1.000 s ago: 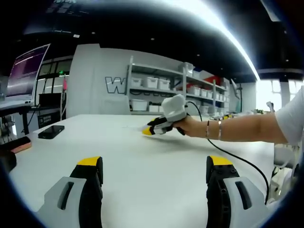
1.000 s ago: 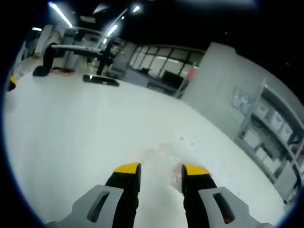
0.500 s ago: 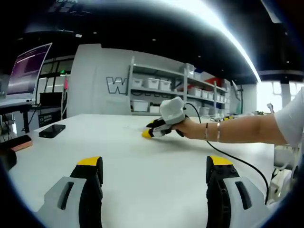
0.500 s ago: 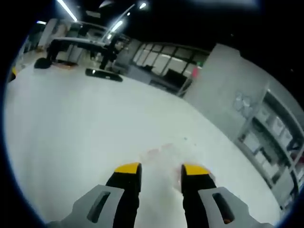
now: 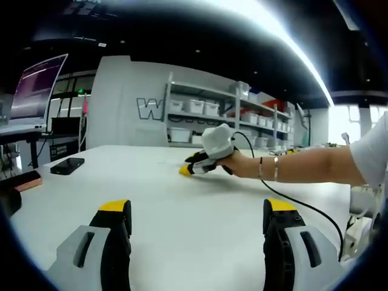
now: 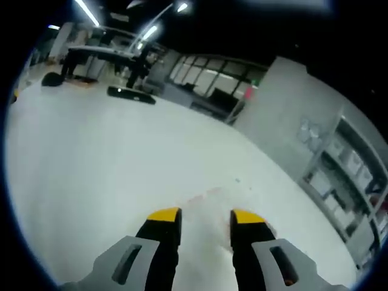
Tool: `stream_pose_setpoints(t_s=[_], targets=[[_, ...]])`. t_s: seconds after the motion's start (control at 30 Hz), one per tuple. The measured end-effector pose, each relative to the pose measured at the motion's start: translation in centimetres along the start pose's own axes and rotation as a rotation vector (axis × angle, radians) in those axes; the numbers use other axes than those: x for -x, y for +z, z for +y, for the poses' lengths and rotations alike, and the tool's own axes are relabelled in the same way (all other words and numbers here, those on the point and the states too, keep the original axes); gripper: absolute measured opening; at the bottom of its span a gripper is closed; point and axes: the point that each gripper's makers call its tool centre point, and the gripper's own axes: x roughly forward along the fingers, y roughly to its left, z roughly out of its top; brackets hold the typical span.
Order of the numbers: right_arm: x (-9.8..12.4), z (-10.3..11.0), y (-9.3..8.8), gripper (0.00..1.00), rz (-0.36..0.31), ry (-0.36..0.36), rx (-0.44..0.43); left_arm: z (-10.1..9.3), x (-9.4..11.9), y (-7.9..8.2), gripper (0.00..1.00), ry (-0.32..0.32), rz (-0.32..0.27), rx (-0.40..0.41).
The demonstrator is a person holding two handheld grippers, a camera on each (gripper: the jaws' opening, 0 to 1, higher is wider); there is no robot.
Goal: Open the resealable bag by pulling the two sides of the seal apart until the entire bag opening is separated and visibly accessible.
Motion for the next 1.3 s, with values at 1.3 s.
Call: stream_pose_setpoints(t_s=[1.3], targets=[[-0.1,-2.2,0.6,0.0,-0.06,-0.044,-0.145,0.3,0.3,0.5,0.88,0.0,-0.013,0.0]])
